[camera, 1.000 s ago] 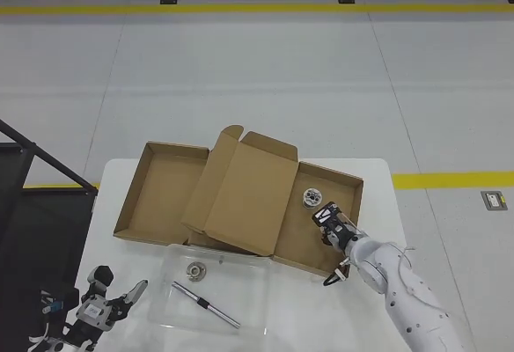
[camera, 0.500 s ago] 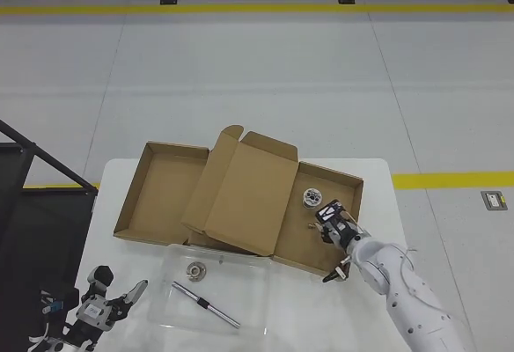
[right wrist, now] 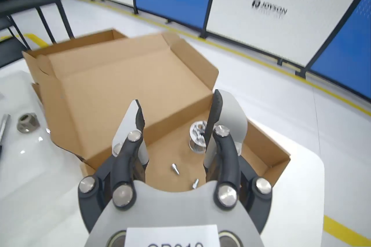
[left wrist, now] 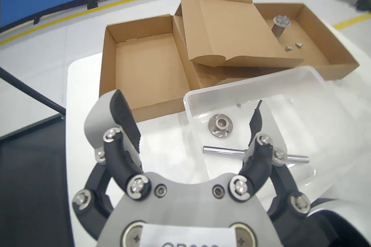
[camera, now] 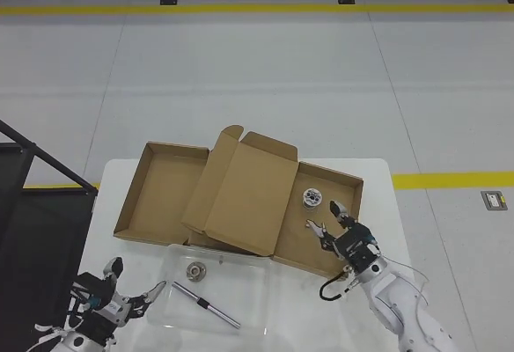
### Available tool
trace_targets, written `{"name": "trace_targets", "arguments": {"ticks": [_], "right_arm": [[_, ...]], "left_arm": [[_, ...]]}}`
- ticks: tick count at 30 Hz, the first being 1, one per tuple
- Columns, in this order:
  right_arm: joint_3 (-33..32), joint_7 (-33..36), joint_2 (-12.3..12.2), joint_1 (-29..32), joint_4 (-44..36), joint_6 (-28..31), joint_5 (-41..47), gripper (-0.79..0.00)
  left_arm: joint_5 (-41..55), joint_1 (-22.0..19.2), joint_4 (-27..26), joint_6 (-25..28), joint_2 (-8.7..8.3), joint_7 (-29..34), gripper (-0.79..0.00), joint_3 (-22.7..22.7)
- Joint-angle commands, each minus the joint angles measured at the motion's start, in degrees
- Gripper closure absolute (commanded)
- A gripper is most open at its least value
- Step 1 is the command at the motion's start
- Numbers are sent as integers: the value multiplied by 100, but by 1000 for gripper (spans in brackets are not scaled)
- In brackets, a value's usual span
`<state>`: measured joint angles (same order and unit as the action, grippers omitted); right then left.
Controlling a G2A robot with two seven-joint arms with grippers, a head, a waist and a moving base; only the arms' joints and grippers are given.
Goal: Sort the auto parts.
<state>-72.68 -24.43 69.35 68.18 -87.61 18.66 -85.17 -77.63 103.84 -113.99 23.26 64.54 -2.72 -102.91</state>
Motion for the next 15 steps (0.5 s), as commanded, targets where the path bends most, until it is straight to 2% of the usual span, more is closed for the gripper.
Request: {"name": "trace_targets", "arguments": {"ticks": [1,4,6,8,9,11,15], "right_arm": [[-41,-902,-35,214,-165,176,-193,-668],[-59,-1955,-85,404,-281,532,-465,-680],[-54,-2517,-117,480,-285,727,-686,-785],[-22,-2977,-143,522,-287,865,-910,-785],[10,-3109,-153,527,-288,965,-997,-785],[188,-3381,-219,420,-248,1804,-1510,-785],[226,-3395,-240,355,-152,1954,-1679,-785]], "left_arm": [[-592,-94,-161,22,-18,280,-785,143],[-1161,-174,-346,86,-34,539,-785,389],[-1575,-210,-452,134,-46,762,-785,549],[-1864,-248,-528,221,-52,1022,-785,728],[-1912,-269,-561,240,-52,1105,-785,784],[-1633,-307,-639,483,-43,1448,-785,973],[-1439,-357,-730,482,-37,1597,-785,972]]}}
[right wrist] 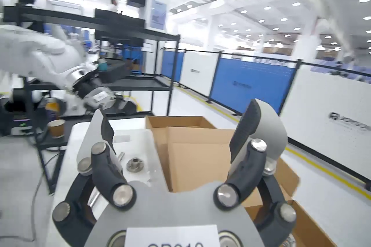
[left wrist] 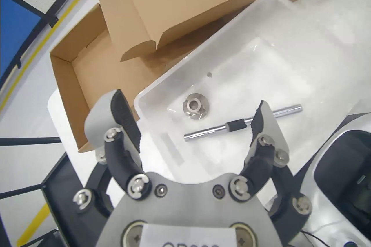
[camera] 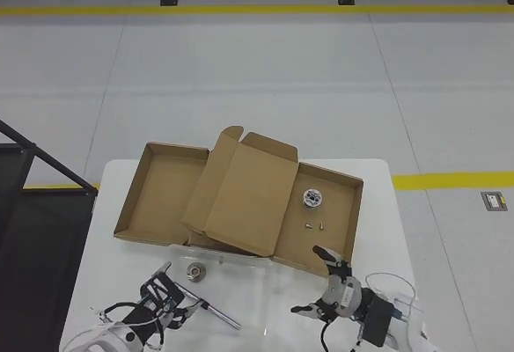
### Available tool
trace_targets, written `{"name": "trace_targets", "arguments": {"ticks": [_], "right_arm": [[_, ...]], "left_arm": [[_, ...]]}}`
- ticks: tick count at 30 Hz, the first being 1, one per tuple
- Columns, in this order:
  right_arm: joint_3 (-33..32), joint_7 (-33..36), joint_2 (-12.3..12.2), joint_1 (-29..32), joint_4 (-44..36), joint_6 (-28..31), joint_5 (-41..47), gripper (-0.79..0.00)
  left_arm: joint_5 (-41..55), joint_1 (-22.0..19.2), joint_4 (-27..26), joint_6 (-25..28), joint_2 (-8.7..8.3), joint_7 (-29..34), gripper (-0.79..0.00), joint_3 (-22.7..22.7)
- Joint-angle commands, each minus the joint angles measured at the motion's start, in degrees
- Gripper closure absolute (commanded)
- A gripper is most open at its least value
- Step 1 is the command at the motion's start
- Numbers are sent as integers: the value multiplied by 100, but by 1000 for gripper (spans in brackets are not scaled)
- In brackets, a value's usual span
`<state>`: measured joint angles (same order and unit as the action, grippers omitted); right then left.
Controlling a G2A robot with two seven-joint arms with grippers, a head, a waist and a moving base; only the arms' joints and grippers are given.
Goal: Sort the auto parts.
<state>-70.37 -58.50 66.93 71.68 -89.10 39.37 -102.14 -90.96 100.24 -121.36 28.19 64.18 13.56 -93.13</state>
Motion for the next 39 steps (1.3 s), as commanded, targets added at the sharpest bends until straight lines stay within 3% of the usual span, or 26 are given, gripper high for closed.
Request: {"name": "trace_targets", "arguments": {"ticks": [1,6,9,14,20,28,31,39], "right_arm": [[-6,12,3,5,-3,-118,19,-785],[-6,12,3,5,-3,-118,19,-785],[-6,12,3,5,-3,-118,19,-785],[-6,12,3,5,-3,-118,19,-785],[-6,12,3,5,-3,-118,19,-785],[-6,12,3,5,-3,-118,19,-785],[-6,12,3,5,-3,-118,19,-785],[-6,12,3,5,-3,-118,19,-785]], "left_arm": [[-106,3,6,-11,0,-30,-785,-6],[-106,3,6,-11,0,-30,-785,-6],[-232,61,-75,-317,10,-109,-785,-10],[-967,94,-243,-637,39,821,-785,511],[-881,-461,-3,-865,122,2277,-785,1102],[-497,-1435,720,-1255,256,3290,-785,1674],[-399,-1784,992,-1335,305,3632,-699,1864],[-274,-2475,1634,-1565,418,4199,-613,2238]]}}
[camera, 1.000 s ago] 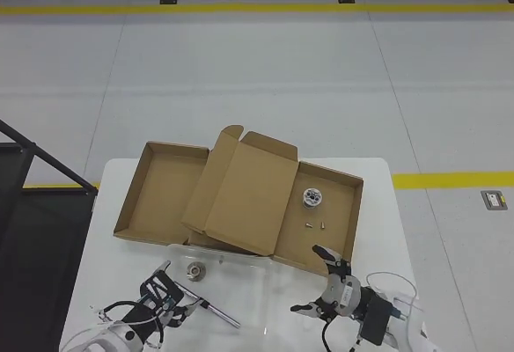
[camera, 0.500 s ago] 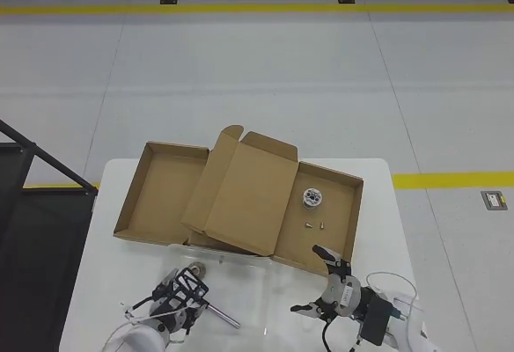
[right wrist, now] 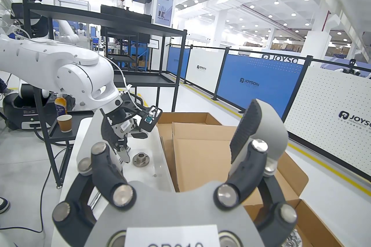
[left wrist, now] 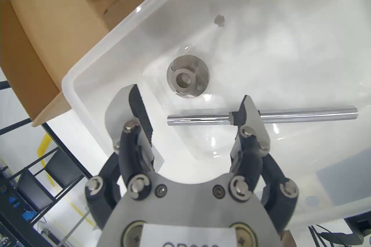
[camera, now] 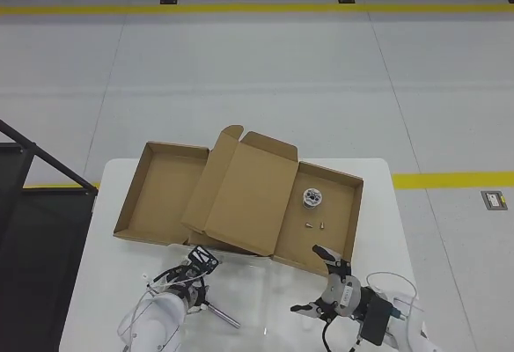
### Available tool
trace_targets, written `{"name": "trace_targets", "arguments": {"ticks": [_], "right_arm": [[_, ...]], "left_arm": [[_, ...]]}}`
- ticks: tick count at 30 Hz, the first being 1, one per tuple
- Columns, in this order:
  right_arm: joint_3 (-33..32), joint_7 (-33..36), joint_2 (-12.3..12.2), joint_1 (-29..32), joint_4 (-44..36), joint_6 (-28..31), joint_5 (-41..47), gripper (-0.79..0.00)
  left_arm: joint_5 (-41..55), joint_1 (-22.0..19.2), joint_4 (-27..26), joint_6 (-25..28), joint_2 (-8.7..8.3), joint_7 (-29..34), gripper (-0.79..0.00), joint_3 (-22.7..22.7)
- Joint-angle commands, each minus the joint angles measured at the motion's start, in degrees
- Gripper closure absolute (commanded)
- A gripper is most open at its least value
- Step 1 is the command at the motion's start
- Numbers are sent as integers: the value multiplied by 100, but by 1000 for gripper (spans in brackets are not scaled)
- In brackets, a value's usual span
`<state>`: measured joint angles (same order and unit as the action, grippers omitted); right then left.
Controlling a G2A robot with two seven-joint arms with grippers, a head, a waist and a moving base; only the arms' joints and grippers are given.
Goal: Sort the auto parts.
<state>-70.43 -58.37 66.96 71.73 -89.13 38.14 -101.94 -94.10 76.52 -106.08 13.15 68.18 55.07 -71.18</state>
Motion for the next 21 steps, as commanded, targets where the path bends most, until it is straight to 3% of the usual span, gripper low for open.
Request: {"name": "trace_targets", "arguments": {"ticks": [1,10,21], "right_arm": [[0,-1,0,0,0,5,-1,-785],[0,-1,0,0,0,5,-1,-785],[0,-1,0,0,0,5,-1,-785]], "left_arm": [[73,-170,178,-90,31,77,-591,74],[423,-564,622,-168,105,350,-566,141],[755,-909,1039,-142,167,435,-465,198]]}}
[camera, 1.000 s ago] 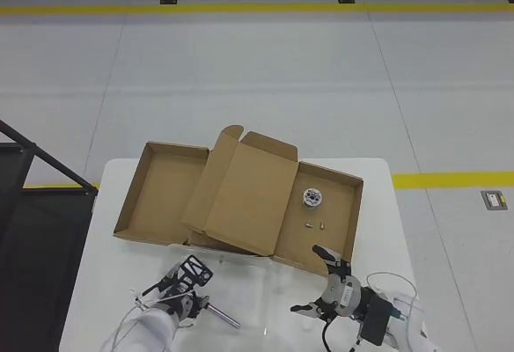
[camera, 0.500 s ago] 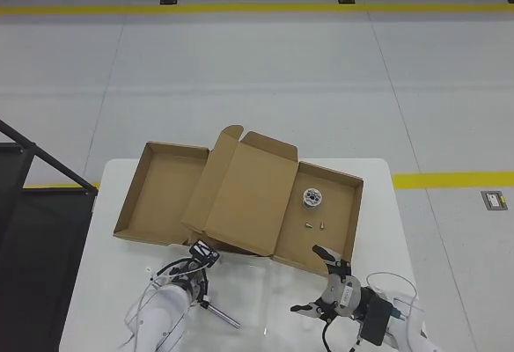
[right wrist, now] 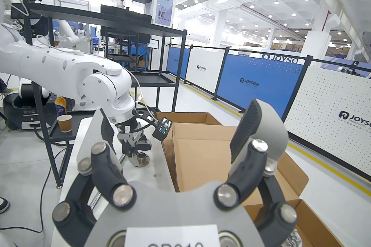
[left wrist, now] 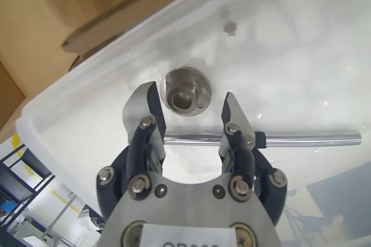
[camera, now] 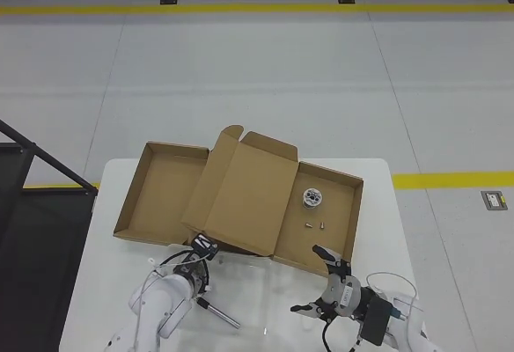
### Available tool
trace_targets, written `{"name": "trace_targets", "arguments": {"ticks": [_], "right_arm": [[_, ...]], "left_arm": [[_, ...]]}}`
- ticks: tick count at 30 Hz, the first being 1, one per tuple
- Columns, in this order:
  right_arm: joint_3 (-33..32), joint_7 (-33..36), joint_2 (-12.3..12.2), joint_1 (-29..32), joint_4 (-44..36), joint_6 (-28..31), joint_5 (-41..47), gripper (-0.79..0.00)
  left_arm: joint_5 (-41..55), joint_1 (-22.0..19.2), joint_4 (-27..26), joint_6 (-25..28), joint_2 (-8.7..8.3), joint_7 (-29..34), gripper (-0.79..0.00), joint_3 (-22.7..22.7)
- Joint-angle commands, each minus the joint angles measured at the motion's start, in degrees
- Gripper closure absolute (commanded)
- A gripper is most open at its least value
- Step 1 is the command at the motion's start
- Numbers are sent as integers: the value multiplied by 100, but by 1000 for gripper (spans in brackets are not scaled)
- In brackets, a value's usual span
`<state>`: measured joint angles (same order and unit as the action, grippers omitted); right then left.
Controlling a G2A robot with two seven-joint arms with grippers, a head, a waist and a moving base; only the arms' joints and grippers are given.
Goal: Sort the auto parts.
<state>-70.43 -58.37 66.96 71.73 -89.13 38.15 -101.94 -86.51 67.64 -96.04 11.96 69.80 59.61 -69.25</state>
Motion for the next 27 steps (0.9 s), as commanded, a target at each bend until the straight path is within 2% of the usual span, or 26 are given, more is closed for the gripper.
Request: {"name": "trace_targets", "arguments": {"ticks": [1,4,6,14,20,23,27], "right_arm": [[0,-1,0,0,0,5,-1,-785],[0,-1,0,0,0,5,-1,-785],[0,-1,0,0,0,5,-1,-785],[0,-1,0,0,0,5,-1,-785],[0,-1,0,0,0,5,-1,-785],[0,-1,0,0,0,5,-1,-785],[0,-1,0,0,0,5,-1,-785]], "left_arm": [[-6,-37,59,-44,8,-30,-440,7],[-35,-74,130,-97,20,-52,-431,37],[-55,-106,186,-145,29,-52,-388,50],[-138,-171,342,-233,53,-141,-351,78],[-146,-212,418,-237,69,-136,-212,90],[-159,-213,433,-234,75,-119,-200,94],[-172,-209,431,-226,79,-94,-31,80]]}}
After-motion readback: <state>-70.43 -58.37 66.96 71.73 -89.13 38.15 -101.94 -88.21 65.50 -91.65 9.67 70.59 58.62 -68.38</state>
